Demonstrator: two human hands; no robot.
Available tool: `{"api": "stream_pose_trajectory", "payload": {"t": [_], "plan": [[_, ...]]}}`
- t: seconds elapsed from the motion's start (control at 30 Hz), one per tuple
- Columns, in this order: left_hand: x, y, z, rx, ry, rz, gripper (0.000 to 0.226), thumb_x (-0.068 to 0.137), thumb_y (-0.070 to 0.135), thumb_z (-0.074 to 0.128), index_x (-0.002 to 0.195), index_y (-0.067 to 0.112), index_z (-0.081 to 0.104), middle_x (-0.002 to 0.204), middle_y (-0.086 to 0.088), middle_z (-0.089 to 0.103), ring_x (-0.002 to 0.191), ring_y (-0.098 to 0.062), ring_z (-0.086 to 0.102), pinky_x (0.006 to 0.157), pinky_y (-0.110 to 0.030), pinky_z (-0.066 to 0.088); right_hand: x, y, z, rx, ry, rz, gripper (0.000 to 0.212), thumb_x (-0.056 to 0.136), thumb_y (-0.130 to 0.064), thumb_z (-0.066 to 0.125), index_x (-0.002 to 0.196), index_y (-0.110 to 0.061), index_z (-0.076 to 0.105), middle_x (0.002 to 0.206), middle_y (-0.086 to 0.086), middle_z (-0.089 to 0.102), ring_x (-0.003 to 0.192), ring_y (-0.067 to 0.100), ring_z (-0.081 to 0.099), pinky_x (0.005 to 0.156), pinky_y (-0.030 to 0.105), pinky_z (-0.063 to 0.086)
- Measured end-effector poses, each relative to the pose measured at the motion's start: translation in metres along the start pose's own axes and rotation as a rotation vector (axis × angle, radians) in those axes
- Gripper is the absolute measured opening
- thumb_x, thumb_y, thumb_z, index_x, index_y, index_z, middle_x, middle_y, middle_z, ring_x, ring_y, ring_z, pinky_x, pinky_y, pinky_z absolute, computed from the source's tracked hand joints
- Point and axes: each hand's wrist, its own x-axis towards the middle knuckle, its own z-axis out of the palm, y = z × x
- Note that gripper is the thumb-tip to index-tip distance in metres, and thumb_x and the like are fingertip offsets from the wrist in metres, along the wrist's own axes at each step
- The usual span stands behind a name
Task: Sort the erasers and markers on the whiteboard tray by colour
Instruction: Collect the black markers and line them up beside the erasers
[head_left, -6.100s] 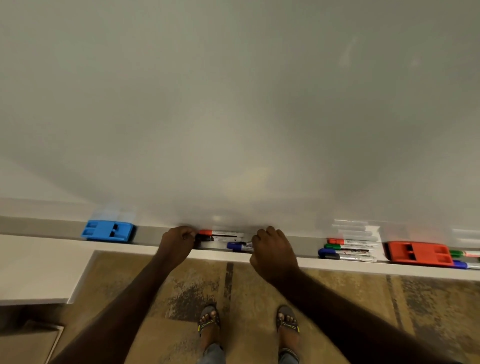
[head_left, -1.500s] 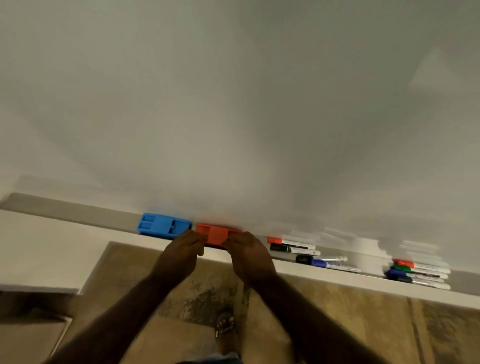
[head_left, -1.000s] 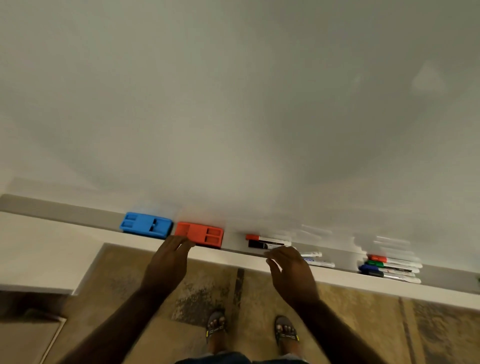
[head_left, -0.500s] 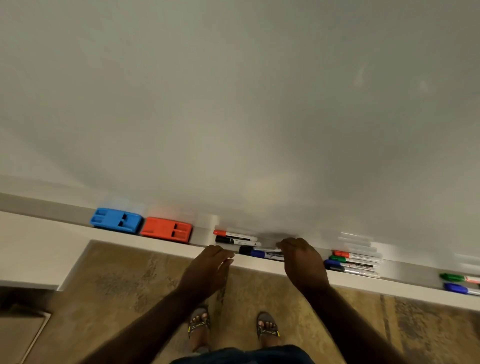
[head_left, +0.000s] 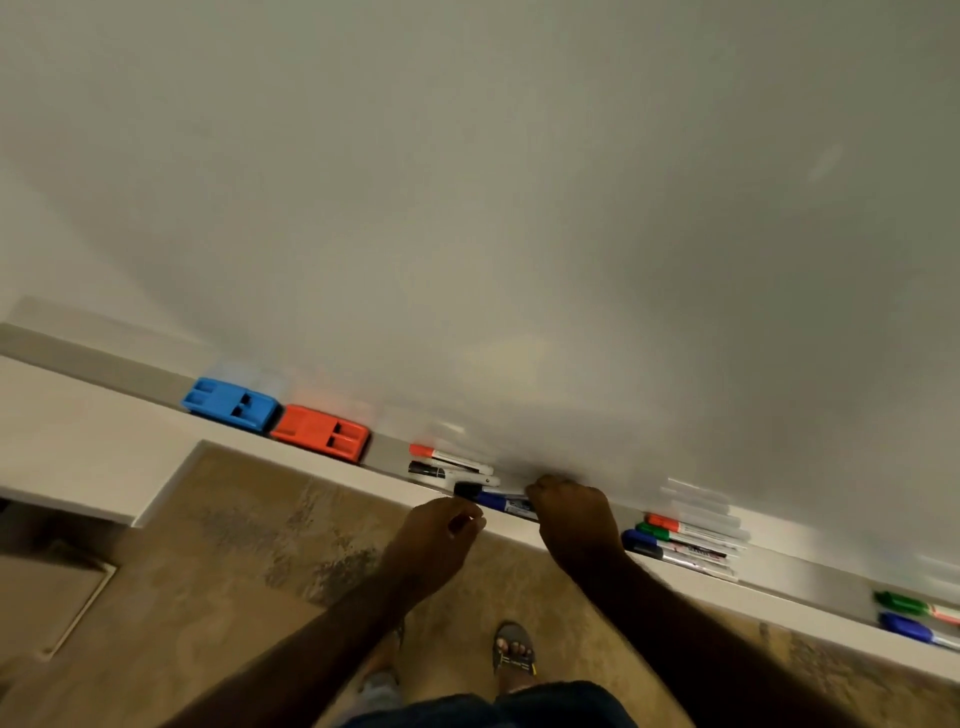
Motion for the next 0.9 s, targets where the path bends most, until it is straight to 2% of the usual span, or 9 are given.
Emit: {"api": "stream_pose_trajectory", "payload": {"t": [0.13, 0.23, 0.3, 0.4, 0.47, 0.6, 0.7, 0.8, 0.9], "plan": [[-0.005, 0.011, 0.009, -0.076, 0.044, -0.069, 0.018, 0.098, 0.038, 0.06, 0.105, 0.026, 0.072, 0.094, 0.009, 0.073, 0.086, -0.005, 0.065, 0.082, -0.027, 0.056, 0.003, 0.005, -0.001, -0.002, 0.014, -0.048, 0.016, 0.092, -0.021, 0.062, 0.106, -0.019, 0.069, 0.103, 0.005, 0.071, 0.088, 0.027, 0.067, 0.073, 0.037, 0.053], [-0.009, 0.014, 0.013, -0.176, 0.1, -0.137, 0.019, 0.096, 0.043, 0.061, 0.093, 0.028, 0.073, 0.079, 0.009, 0.072, 0.077, -0.007, 0.067, 0.074, -0.027, 0.054, 0.002, 0.01, -0.001, 0.034, 0.042, -0.04, 0.02, 0.091, -0.025, 0.064, 0.11, -0.022, 0.067, 0.108, 0.002, 0.07, 0.09, 0.023, 0.066, 0.074, 0.035, 0.053], [-0.014, 0.013, 0.015, -0.265, 0.059, -0.19, 0.028, 0.097, 0.051, 0.056, 0.086, 0.029, 0.071, 0.074, 0.009, 0.071, 0.074, -0.007, 0.068, 0.07, -0.027, 0.054, -0.004, 0.012, -0.001, 0.074, 0.074, -0.023, 0.024, 0.088, -0.026, 0.067, 0.112, -0.023, 0.068, 0.11, 0.0, 0.071, 0.09, 0.021, 0.067, 0.073, 0.034, 0.054], [-0.021, 0.015, 0.02, -0.54, 0.039, -0.277, 0.03, 0.097, 0.049, 0.059, 0.093, 0.024, 0.075, 0.086, -0.001, 0.077, 0.087, -0.018, 0.073, 0.084, -0.04, 0.061, -0.018, 0.01, -0.009, 0.163, 0.125, 0.007, 0.032, 0.086, -0.029, 0.063, 0.116, -0.023, 0.069, 0.113, -0.001, 0.071, 0.092, 0.021, 0.069, 0.075, 0.036, 0.056], [-0.024, 0.018, 0.019, -0.794, 0.043, -0.298, 0.032, 0.094, 0.045, 0.065, 0.098, 0.016, 0.077, 0.094, -0.012, 0.078, 0.097, -0.025, 0.074, 0.091, -0.048, 0.06, -0.027, 0.001, -0.016, 0.228, 0.14, 0.003, 0.036, 0.088, -0.038, 0.058, 0.118, -0.021, 0.069, 0.114, -0.001, 0.072, 0.094, 0.021, 0.069, 0.078, 0.037, 0.056], [-0.028, 0.018, 0.007, -1.133, 0.064, -0.331, 0.033, 0.096, 0.033, 0.067, 0.111, 0.004, 0.072, 0.109, -0.018, 0.077, 0.108, -0.032, 0.073, 0.098, -0.046, 0.057, -0.035, -0.034, -0.022, 0.304, 0.119, -0.052, 0.03, 0.094, -0.042, 0.061, 0.121, -0.03, 0.066, 0.116, -0.009, 0.069, 0.098, 0.012, 0.065, 0.083, 0.03, 0.053], [-0.03, 0.01, -0.009, -1.238, 0.106, -0.331, 0.029, 0.1, 0.026, 0.061, 0.113, 0.003, 0.071, 0.111, -0.02, 0.076, 0.108, -0.035, 0.072, 0.097, -0.047, 0.056, -0.035, -0.061, -0.026, 0.345, 0.15, -0.066, 0.021, 0.097, -0.038, 0.062, 0.115, -0.03, 0.069, 0.111, -0.009, 0.071, 0.095, 0.011, 0.067, 0.08, 0.028, 0.052], [-0.031, -0.01, -0.027, -1.305, 0.131, -0.359, 0.03, 0.102, 0.022, 0.056, 0.119, -0.001, 0.068, 0.114, -0.024, 0.074, 0.109, -0.039, 0.071, 0.094, -0.047, 0.058, -0.023, -0.081, -0.032, 0.348, 0.254, -0.082, 0.015, 0.096, -0.035, 0.064, 0.105, -0.029, 0.074, 0.102, -0.009, 0.074, 0.087, 0.011, 0.069, 0.071, 0.028, 0.055], [-0.031, -0.032, -0.042, -1.324, 0.13, -0.371, 0.033, 0.104, 0.02, 0.053, 0.124, -0.004, 0.062, 0.117, -0.024, 0.073, 0.111, -0.04, 0.07, 0.095, -0.047, 0.058, 0.002, -0.087, -0.034, 0.293, 0.198, -0.072, 0.024, 0.095, -0.028, 0.062, 0.117, -0.027, 0.07, 0.114, -0.007, 0.072, 0.098, 0.013, 0.068, 0.078, 0.031, 0.055]]}}
